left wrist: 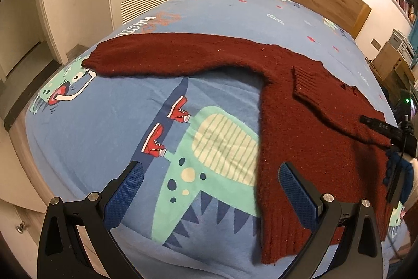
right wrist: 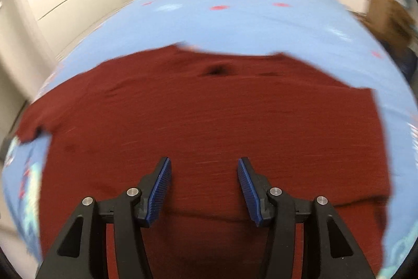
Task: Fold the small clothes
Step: 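Lift the right tool away from the sweater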
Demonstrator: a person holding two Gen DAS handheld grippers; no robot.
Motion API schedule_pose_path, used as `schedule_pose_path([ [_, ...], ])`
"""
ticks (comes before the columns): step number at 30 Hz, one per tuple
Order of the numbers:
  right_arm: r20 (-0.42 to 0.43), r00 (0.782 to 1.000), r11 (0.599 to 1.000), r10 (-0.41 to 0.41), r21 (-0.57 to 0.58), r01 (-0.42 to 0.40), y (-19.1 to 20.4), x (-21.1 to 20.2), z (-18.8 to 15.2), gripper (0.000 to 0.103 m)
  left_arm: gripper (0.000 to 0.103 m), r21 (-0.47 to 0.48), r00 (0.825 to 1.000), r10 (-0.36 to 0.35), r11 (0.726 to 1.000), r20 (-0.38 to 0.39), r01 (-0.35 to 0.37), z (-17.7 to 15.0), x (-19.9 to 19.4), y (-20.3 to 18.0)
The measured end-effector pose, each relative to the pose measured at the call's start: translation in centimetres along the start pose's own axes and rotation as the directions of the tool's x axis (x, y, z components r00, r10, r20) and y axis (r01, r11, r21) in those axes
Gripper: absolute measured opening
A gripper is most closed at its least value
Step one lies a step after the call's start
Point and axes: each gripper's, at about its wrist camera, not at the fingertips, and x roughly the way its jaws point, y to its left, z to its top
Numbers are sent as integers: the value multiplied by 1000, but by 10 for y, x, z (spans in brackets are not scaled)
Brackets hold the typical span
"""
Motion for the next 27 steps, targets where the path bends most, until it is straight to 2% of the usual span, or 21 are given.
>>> schedule_pose_path([
  [4,-14,992,987,-128,94,129,-59,-1,-4,55,102,-18,1000,-5,1000,-16,5,-1,5,-1],
  [6,-44,989,983,-144,113,148,-75,3,-10,55,102,-20,1000,-2,1000,-21,2,-2,6,-2],
  [9,-44,993,984,-107,141,113,-80,4,-23,56,102,-9,1000,6,1000,-16,-6,-3,2,-5],
  [14,-59,995,981,-81,174,91,-76,-16,-34,56,102,9,999,15,1000,29,-16,2,-21,-10],
  [22,12,999,988,-49,149,47,-52,-100,-80,56,102,24,991,3,1000,131,-6,7,-75,-11],
  [27,64,997,990,-36,137,27,-41,-154,-113,59,102,61,980,-14,998,200,2,9,-111,-13],
])
